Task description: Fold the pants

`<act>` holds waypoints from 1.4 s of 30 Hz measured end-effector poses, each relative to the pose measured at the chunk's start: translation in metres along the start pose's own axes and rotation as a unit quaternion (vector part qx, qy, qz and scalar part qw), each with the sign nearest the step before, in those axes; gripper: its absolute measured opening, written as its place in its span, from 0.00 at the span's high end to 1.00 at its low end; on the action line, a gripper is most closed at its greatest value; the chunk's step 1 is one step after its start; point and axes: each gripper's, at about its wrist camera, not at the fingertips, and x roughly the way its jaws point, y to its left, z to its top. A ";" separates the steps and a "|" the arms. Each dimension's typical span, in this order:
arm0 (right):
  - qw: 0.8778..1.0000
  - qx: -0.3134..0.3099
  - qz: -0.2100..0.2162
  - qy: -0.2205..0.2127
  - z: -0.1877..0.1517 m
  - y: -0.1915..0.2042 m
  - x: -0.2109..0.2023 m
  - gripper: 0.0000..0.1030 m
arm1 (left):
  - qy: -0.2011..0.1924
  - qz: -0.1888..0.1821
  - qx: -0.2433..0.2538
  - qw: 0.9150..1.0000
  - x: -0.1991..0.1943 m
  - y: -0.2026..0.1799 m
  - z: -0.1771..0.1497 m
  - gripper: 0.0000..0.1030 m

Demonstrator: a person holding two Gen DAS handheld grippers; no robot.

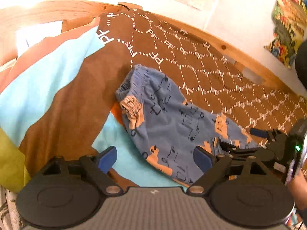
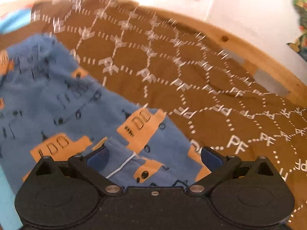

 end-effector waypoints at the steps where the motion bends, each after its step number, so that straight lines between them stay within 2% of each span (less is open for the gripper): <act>1: 1.000 0.010 -0.007 -0.012 -0.001 -0.004 -0.009 0.02 | -0.007 -0.004 -0.002 1.000 -0.002 0.001 0.001 0.08; 4: 0.999 0.034 -0.009 -0.038 -0.007 -0.011 -0.039 0.01 | -0.045 0.000 0.004 0.999 -0.009 0.003 0.003 0.09; 5: 0.998 0.041 -0.006 -0.043 -0.011 -0.011 -0.050 0.01 | -0.061 0.004 0.009 0.998 -0.010 0.003 0.006 0.15; 6: 0.998 0.046 -0.005 -0.047 -0.015 -0.011 -0.060 0.01 | -0.071 0.007 0.014 0.997 -0.011 0.002 0.007 0.26; 7: 0.998 0.050 -0.004 -0.049 -0.020 -0.010 -0.070 0.01 | -0.076 0.012 0.025 0.997 -0.011 0.000 0.012 0.32; 9: 0.997 0.053 -0.001 -0.049 -0.029 -0.005 -0.083 0.01 | -0.064 0.031 0.048 0.996 -0.005 -0.001 0.019 0.47; 10: 0.997 0.054 0.002 -0.046 -0.034 -0.001 -0.087 0.01 | -0.058 0.034 0.048 0.997 -0.001 0.000 0.022 0.51; 11: 0.998 0.054 0.003 -0.044 -0.039 0.002 -0.089 0.01 | -0.053 0.033 0.042 0.997 0.001 0.002 0.025 0.68; 12: 0.998 0.055 0.003 -0.040 -0.043 0.006 -0.089 0.01 | -0.047 0.043 0.036 0.997 0.005 0.002 0.028 0.93; 14: 0.998 0.055 0.005 -0.023 -0.049 0.012 -0.088 0.01 | -0.054 0.066 0.042 0.996 0.006 -0.002 0.031 0.95; 15: 0.998 0.053 0.005 -0.020 -0.051 0.014 -0.088 0.01 | -0.072 0.062 0.052 0.994 0.001 -0.005 0.031 0.99; 17: 0.999 0.047 -0.003 -0.025 -0.051 0.017 -0.088 0.01 | -0.102 0.065 0.095 0.988 -0.005 -0.014 0.030 1.00; 19: 0.999 0.044 -0.007 -0.026 -0.051 0.019 -0.085 0.01 | -0.099 0.082 0.117 0.985 0.000 -0.017 0.031 1.00; 22: 0.999 0.040 -0.011 0.004 -0.054 0.023 -0.070 0.01 | -0.070 0.146 0.106 0.981 0.019 -0.006 0.028 0.93; 23: 0.999 0.043 -0.011 0.009 -0.057 0.024 -0.067 0.01 | -0.070 0.156 0.099 0.980 0.022 -0.002 0.026 0.88; 25: 0.998 0.058 -0.009 0.007 -0.063 0.024 -0.066 0.01 | -0.077 0.146 0.091 0.982 0.018 0.003 0.024 0.87; 26: 0.998 0.063 -0.006 0.005 -0.065 0.024 -0.067 0.01 | -0.077 0.137 0.088 0.984 0.016 0.004 0.023 0.78; 27: 0.998 0.065 -0.005 0.005 -0.066 0.024 -0.066 0.01 | -0.078 0.120 0.080 0.986 0.014 0.006 0.024 0.58; 29: 0.998 0.070 -0.002 0.007 -0.067 0.022 -0.065 0.01 | -0.092 0.054 0.041 0.993 0.005 0.015 0.023 0.34; 31: 0.997 0.075 0.001 0.008 -0.068 0.021 -0.065 0.01 | -0.108 0.033 0.028 0.993 -0.003 0.016 0.022 0.26; 32: 0.997 0.076 0.002 0.008 -0.068 0.021 -0.065 0.01 | -0.102 0.032 0.037 0.994 0.000 0.015 0.023 0.24; 34: 0.997 0.078 0.003 0.009 -0.068 0.021 -0.065 0.01 | -0.081 0.042 0.061 0.994 0.009 0.014 0.025 0.28; 36: 0.997 0.080 0.004 0.009 -0.068 0.020 -0.065 0.01 | -0.074 0.035 0.062 0.995 0.019 0.021 0.026 0.40; 40: 0.996 0.086 0.005 0.010 -0.069 0.019 -0.065 0.01 | -0.077 -0.011 -0.014 0.997 0.026 0.043 0.034 0.45; 42: 0.996 0.087 0.006 0.011 -0.069 0.019 -0.064 0.01 | -0.078 -0.021 -0.039 0.996 0.028 0.052 0.036 0.49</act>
